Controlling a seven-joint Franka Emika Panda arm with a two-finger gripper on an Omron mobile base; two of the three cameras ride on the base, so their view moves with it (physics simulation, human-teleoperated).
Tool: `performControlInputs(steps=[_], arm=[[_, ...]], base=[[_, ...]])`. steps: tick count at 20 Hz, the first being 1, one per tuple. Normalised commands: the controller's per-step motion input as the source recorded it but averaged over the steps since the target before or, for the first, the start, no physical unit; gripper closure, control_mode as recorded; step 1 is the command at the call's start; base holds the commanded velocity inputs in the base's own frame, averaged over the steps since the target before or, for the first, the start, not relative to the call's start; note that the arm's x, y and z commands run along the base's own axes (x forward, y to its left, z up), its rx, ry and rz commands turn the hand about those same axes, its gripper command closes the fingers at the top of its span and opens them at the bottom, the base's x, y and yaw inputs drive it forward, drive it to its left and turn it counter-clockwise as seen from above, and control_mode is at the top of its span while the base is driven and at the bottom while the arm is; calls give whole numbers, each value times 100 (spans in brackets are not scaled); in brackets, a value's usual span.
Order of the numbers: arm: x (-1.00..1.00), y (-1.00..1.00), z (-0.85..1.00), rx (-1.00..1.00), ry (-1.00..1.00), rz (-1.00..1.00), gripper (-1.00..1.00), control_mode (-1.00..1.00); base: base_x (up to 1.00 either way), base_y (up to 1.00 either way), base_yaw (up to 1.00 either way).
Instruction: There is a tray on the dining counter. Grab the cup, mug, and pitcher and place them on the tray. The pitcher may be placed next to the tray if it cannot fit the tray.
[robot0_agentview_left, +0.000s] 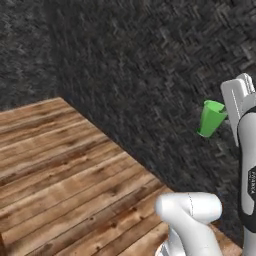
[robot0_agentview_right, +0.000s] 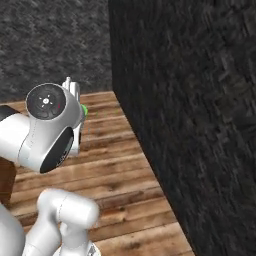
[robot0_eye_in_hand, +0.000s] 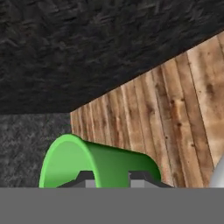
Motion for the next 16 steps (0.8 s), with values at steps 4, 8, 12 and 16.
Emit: performControlInputs(steps=[4, 8, 12, 16], arm=[[0, 0, 0, 0, 0, 0, 100, 100], [0, 0, 0, 0, 0, 0, 100, 100], [0, 0, 0, 0, 0, 0, 100, 100], [0, 0, 0, 0, 0, 0, 100, 100]], base=[[100, -4, 89], [100, -52, 69], [100, -73, 47], [100, -95, 42]])
